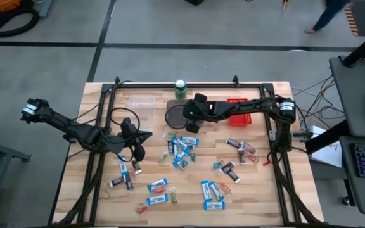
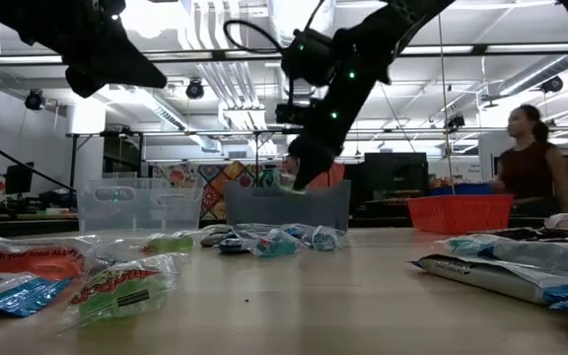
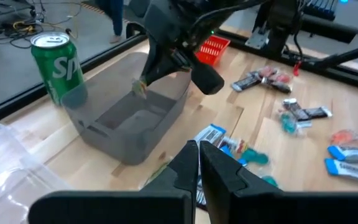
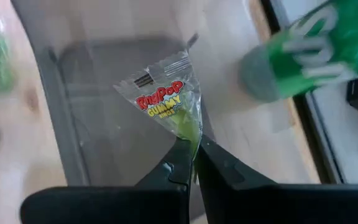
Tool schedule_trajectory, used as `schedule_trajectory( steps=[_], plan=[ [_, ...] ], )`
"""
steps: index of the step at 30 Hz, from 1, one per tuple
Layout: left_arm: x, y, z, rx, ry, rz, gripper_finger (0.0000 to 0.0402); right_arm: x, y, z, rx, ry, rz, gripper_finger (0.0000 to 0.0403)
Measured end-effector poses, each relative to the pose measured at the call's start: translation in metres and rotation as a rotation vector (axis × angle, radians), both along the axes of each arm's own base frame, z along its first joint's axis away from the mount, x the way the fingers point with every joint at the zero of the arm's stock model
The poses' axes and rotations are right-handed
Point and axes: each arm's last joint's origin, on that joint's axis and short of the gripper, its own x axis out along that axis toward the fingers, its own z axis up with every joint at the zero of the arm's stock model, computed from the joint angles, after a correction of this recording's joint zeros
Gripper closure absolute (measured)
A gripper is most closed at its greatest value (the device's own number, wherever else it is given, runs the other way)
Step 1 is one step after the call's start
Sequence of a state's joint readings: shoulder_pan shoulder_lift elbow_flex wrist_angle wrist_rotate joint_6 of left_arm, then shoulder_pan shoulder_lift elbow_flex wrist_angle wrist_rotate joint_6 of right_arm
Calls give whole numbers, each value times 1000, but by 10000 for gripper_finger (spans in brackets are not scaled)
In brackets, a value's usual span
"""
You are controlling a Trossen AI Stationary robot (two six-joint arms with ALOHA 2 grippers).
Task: Organize candy in baskets
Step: Put the green gummy into the black bin, then put the brown chocolate bar into the transparent bin
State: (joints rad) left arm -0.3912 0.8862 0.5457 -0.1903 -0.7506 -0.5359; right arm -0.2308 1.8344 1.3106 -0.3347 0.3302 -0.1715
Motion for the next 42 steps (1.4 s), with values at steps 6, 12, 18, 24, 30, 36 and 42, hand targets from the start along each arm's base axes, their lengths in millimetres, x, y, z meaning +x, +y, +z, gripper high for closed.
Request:
schedule_trajectory(
  steps=[6, 12, 18, 24, 30, 36, 42],
  plan=[
    [1, 0, 0, 0, 0, 0, 400, 0, -10, -14, 22, 35, -15, 391],
    [1, 0, 0, 2, 2, -1, 400, 0, -14, -17, 26, 38, -19, 391],
    [1, 0, -1, 3, 3, -1, 400, 0, -15, -18, 36, 34, -20, 390],
    [1, 0, -1, 3, 3, -2, 400, 1, -13, -18, 100, 4, 6, 384],
    [1, 0, -1, 3, 3, -1, 400, 2, -13, -17, 110, -15, -15, 337],
    [1, 0, 0, 2, 1, -1, 400, 1, -13, -12, 113, -38, -26, 290],
    [1, 0, 0, -1, -7, -2, 400, -3, -5, 18, 106, -117, -22, 265]
  ],
)
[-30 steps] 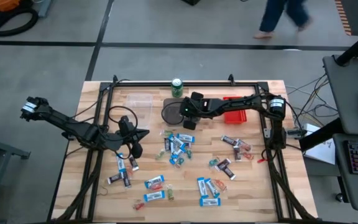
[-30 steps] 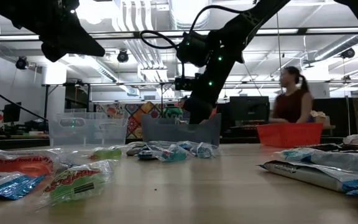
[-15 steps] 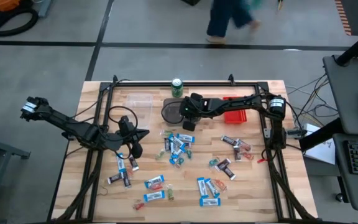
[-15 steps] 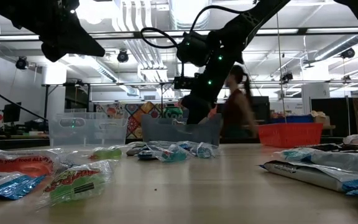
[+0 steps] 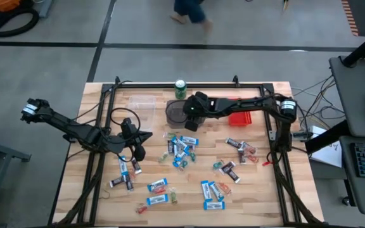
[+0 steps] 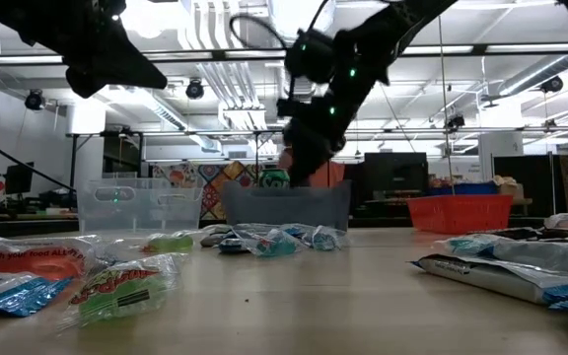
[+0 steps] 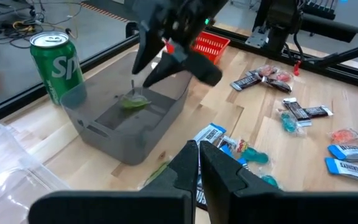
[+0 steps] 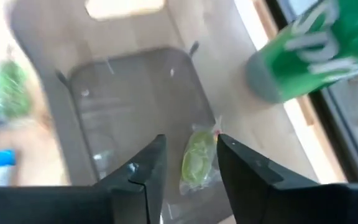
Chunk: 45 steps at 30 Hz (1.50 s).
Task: Organize candy in baskets
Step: Put the brown chocolate bar into the transparent bin
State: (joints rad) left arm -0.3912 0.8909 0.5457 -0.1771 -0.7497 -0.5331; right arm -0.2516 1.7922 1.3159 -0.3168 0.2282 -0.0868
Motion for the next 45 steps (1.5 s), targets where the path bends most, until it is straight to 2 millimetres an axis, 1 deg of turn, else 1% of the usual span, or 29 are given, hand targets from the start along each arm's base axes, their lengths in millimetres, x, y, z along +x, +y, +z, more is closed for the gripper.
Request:
schedule_trajectory(
  steps=[3, 5, 9, 12, 15, 17, 20, 22, 23, 26, 28, 30, 32, 34, 38, 41, 45],
  plan=[
    [0, 0, 0, 0, 1, 0, 400, -6, 12, 20, -2, -36, 19, 262],
    [2, -1, -2, -1, 9, -6, 400, -10, 24, 35, -8, -69, 45, 263],
    [7, -5, -7, -26, 36, -61, 400, -19, 55, 59, -9, -132, 112, 271],
    [14, -10, -9, -70, 33, -133, 394, -29, 79, 72, -8, -168, 165, 278],
    [21, -15, -14, -124, 42, -215, 382, -41, 100, 79, 10, -198, 207, 280],
    [23, -19, -19, -193, 75, -273, 370, -50, 110, 82, 27, -212, 223, 278],
    [24, -25, -27, -323, 182, -348, 348, -64, 124, 83, 46, -239, 232, 274],
    [25, -29, -32, -425, 247, -332, 330, -73, 131, 82, 32, -255, 217, 271],
    [24, -29, -34, -486, 284, -291, 321, -76, 133, 81, 22, -267, 205, 271],
    [23, -28, -42, -647, 404, -71, 294, -87, 139, 77, -4, -291, 174, 271],
    [20, -29, -46, -714, 515, 56, 280, -92, 140, 75, -10, -322, 162, 273],
    [21, -34, -49, -742, 609, 148, 268, -95, 141, 71, -15, -333, 155, 274],
    [21, -39, -51, -718, 685, 210, 260, -95, 141, 67, -18, -349, 152, 275],
    [28, -44, -48, -696, 727, 238, 254, -96, 140, 63, -21, -341, 154, 274],
    [37, -52, -47, -608, 848, 310, 250, -96, 140, 61, -25, -339, 156, 270],
    [43, -55, -55, -556, 923, 356, 250, -96, 141, 61, -26, -337, 160, 269],
    [47, -58, -69, -530, 968, 384, 250, -96, 141, 61, -35, -333, 169, 271]
  ],
)
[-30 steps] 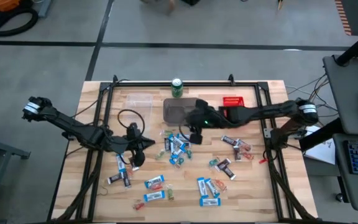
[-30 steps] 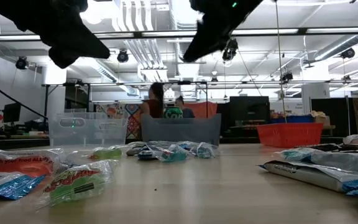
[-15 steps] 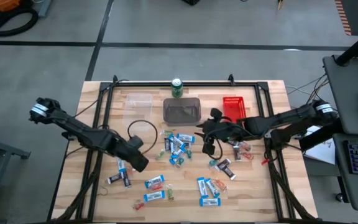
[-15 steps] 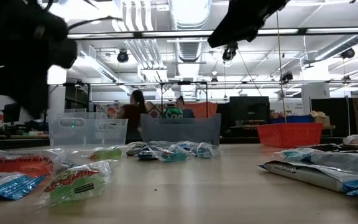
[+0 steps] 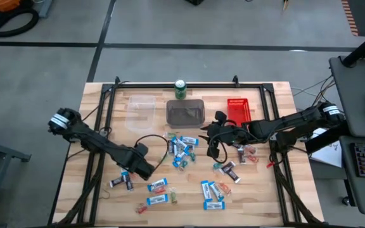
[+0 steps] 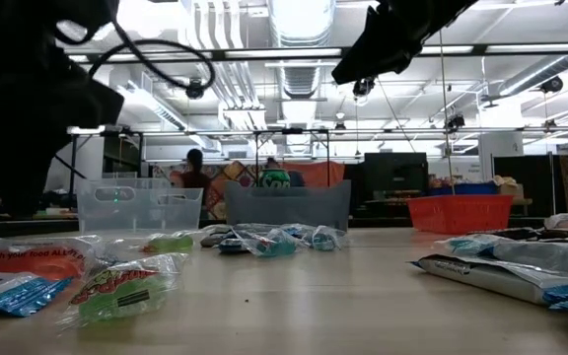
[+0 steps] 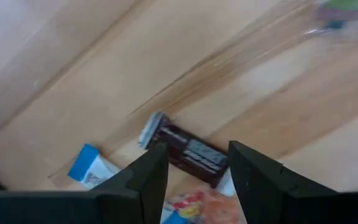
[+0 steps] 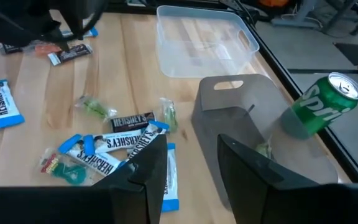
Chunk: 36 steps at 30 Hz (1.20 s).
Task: Organize candy in baskets
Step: Put the brown chocolate bar into the transparent bin
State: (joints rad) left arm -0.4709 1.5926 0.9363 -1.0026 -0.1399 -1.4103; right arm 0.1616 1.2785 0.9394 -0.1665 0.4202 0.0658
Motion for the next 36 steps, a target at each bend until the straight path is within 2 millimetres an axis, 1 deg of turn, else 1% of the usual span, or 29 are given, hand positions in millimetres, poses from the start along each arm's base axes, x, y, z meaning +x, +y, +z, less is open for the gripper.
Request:
schedule_trajectory(
  steps=[3, 8, 12, 16, 19, 21, 24, 30, 32, 36],
  plan=[
    [-2, 1, -9, 17, 28, 34, 250, 0, 0, 0, -5, 2, 3, 273],
    [-4, 1, -17, 29, 38, 75, 250, 0, 0, 0, -5, 2, 3, 269],
    [-4, 1, -27, 6, -6, 85, 250, 0, 0, 0, -4, 2, 4, 266],
    [-10, 2, -36, -1, -39, 81, 250, 0, 0, 0, -4, 2, 4, 270],
    [-13, 1, -39, 15, -44, 81, 255, 0, 0, 0, -4, 2, 4, 270],
    [-14, -1, -39, 27, -57, 70, 266, 0, 0, 0, -4, 2, 4, 269],
    [-14, -3, -38, 33, -75, 58, 295, 0, 0, 0, -4, 2, 4, 266],
    [-15, -6, -35, 42, -114, 42, 384, 0, 0, 0, 2, -1, -1, 272],
    [-17, -5, -33, 52, -118, 40, 394, 0, 0, 0, 3, -1, -1, 275],
    [-19, -4, -30, 57, -129, 20, 398, 0, 0, 0, 9, -3, -5, 280]
  ],
)
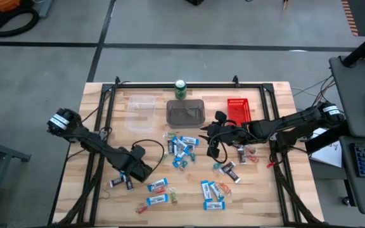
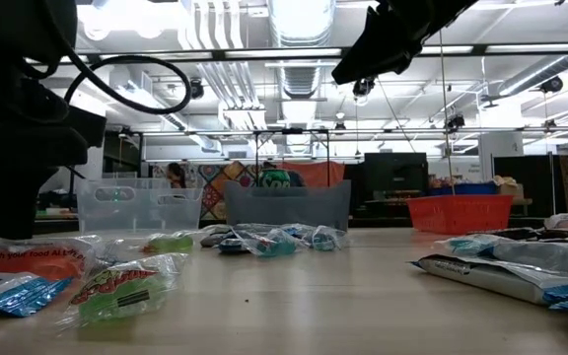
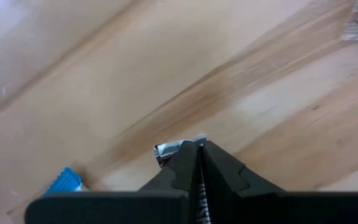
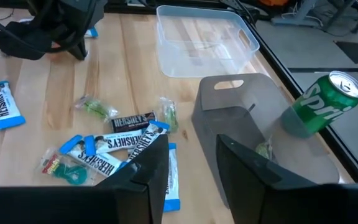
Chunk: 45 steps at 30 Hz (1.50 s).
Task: Organize candy in baskets
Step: Put the brown chocolate bar into the transparent bin
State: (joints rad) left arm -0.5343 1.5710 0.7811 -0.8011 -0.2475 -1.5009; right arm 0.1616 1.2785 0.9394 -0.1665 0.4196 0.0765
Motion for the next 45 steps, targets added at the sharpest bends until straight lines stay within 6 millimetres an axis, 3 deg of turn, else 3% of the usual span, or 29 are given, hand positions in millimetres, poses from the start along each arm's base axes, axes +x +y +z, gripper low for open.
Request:
schedule_trajectory(
  steps=[6, 14, 24, 30, 35, 45],
  plan=[
    [1, 2, 14, 30, -81, -48, 401, 0, 0, 0, 2, -1, -1, 278],
    [-3, 10, 52, 137, -302, -100, 401, 0, 0, 0, 2, -1, -1, 286],
    [-17, 42, 98, 434, -552, -43, 401, 1, 0, 2, 7, -29, -1, 289],
    [-18, 80, 110, 586, -497, 23, 401, 1, 0, 2, 7, -30, -1, 289],
    [-17, 113, 106, 665, -360, 71, 401, 1, 0, 2, 7, -30, -2, 289],
    [-9, 165, 93, 637, -180, 100, 401, 1, 0, 2, 21, -28, -11, 289]
  ],
)
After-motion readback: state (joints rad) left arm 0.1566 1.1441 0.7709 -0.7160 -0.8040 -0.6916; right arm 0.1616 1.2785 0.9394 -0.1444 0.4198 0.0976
